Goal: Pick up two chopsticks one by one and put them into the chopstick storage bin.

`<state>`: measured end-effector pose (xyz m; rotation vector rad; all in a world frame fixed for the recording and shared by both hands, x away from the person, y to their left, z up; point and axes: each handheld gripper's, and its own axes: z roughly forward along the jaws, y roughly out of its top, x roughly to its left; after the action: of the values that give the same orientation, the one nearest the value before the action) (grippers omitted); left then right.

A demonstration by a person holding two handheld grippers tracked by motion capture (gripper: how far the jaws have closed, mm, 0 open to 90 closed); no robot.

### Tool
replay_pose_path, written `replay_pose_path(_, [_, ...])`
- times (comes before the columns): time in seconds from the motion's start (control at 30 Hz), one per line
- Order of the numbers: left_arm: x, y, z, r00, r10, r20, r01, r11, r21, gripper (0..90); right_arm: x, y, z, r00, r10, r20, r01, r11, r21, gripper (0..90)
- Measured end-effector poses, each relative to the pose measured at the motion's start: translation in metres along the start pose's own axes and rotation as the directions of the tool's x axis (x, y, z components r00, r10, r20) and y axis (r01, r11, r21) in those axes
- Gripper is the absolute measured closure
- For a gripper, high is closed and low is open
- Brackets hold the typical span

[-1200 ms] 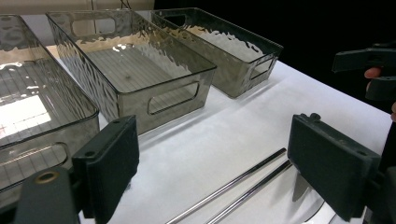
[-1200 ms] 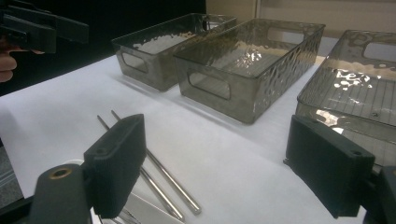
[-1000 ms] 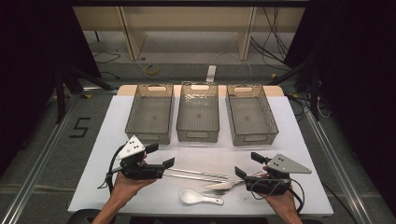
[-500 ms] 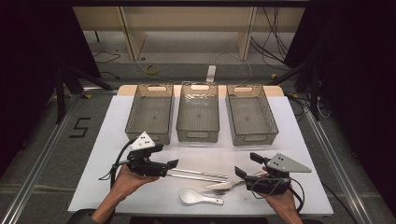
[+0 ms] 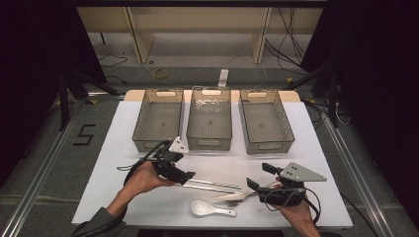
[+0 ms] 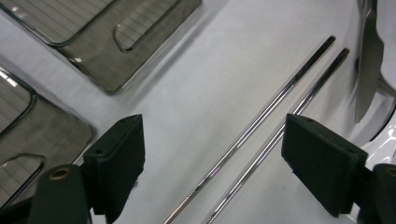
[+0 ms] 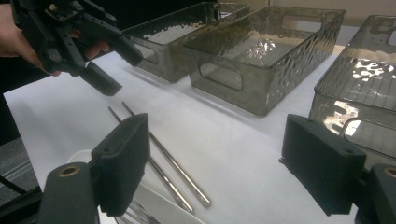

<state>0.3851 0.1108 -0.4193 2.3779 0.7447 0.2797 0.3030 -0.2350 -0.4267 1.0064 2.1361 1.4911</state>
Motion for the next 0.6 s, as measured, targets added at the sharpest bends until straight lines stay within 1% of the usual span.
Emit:
replay_pose_path(0.07, [0.001,0.003,0.004,0.9998,0.02,0.007,-0.02,0.9994,0.03,22.8,0.0,0.0,0.0,1.0,0.002,-0.002,-0.002,1.0,0.004,24.5])
replay_pose_path(0.13, [0.001,0.006,0.008,0.9989,0.043,0.018,-0.044,0.9971,0.062,24.2,-0.001,0.0,0.001,1.0,0.003,-0.003,-0.003,1.0,0.008,24.5])
replay_pose_path(0.27, [0.001,0.011,0.017,0.9972,0.064,0.038,-0.068,0.9917,0.109,27.8,-0.001,-0.001,0.002,1.0,0.004,-0.006,-0.004,1.0,0.012,24.6])
replay_pose_path(0.33, [0.001,0.013,0.022,0.996,0.08,0.039,-0.085,0.9866,0.14,29.7,-0.001,-0.001,0.002,1.0,0.005,-0.006,-0.005,1.0,0.014,24.7])
replay_pose_path(0.37, [0.001,0.014,0.024,0.9949,0.093,0.041,-0.098,0.983,0.155,32.2,-0.002,-0.001,0.002,1.0,0.006,-0.007,-0.006,1.0,0.016,24.8])
replay_pose_path(0.43, [-0.001,0.017,0.029,0.9928,0.11,0.048,-0.117,0.9781,0.172,34.8,-0.002,-0.002,0.003,1.0,0.007,-0.007,-0.006,1.0,0.019,24.8])
replay_pose_path(0.47, [-0.002,0.018,0.031,0.9914,0.117,0.058,-0.126,0.9755,0.18,36.2,-0.002,-0.001,0.003,1.0,0.003,-0.005,-0.003,1.0,0.022,24.9])
replay_pose_path(0.5, [-0.004,0.018,0.034,0.9906,0.119,0.068,-0.13,0.9737,0.187,36.2,-0.002,-0.001,0.003,1.0,0.003,-0.005,-0.003,1.0,0.022,24.9])
replay_pose_path(0.57, [-0.007,0.018,0.04,0.9887,0.129,0.076,-0.143,0.9668,0.212,38.0,-0.003,-0.001,0.002,1.0,-0.001,0.003,0.001,1.0,0.021,24.9])
replay_pose_path(0.6, [-0.007,0.018,0.041,0.9885,0.128,0.08,-0.143,0.9656,0.217,39.0,-0.004,0.0,0.001,1.0,0.001,0.002,-0.001,1.0,0.018,24.9])
